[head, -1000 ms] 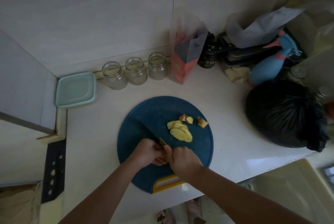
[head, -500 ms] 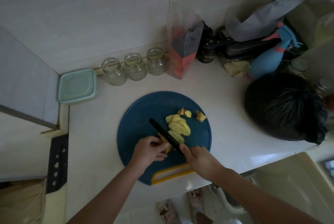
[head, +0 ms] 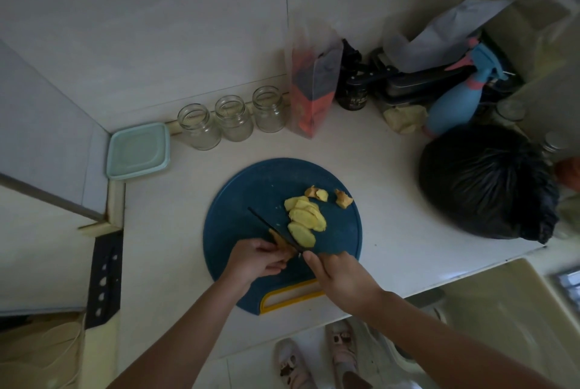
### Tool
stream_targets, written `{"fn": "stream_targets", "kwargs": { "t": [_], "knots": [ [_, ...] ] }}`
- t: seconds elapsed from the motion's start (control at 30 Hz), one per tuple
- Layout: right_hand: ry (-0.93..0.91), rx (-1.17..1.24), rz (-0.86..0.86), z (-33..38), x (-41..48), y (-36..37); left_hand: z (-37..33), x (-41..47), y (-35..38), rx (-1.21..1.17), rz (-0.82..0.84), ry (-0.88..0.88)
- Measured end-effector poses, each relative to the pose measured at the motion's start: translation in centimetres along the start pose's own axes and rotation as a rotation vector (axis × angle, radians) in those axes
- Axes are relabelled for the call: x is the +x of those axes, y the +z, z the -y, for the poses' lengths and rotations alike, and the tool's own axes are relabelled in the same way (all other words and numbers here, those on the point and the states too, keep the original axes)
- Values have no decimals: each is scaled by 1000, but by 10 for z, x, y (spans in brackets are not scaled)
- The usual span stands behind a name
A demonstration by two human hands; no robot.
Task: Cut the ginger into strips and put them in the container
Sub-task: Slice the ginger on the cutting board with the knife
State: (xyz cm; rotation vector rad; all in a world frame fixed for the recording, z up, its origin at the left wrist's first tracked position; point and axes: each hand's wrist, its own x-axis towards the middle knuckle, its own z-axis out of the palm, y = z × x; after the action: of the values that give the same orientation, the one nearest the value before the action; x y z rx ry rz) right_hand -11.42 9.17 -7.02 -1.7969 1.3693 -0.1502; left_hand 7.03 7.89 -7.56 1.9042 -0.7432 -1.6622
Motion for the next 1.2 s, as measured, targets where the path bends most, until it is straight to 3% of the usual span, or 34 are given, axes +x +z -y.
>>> {"fn": "stream_targets", "kwargs": {
  "t": [0.57,1.2],
  "knots": [
    [-77,-147,-32,-5,-3,4,-1,3,-1,72,3,18],
    [-57,-49,7,-8,-2,6,-4,8,-4,209,69,85]
  ]
}}
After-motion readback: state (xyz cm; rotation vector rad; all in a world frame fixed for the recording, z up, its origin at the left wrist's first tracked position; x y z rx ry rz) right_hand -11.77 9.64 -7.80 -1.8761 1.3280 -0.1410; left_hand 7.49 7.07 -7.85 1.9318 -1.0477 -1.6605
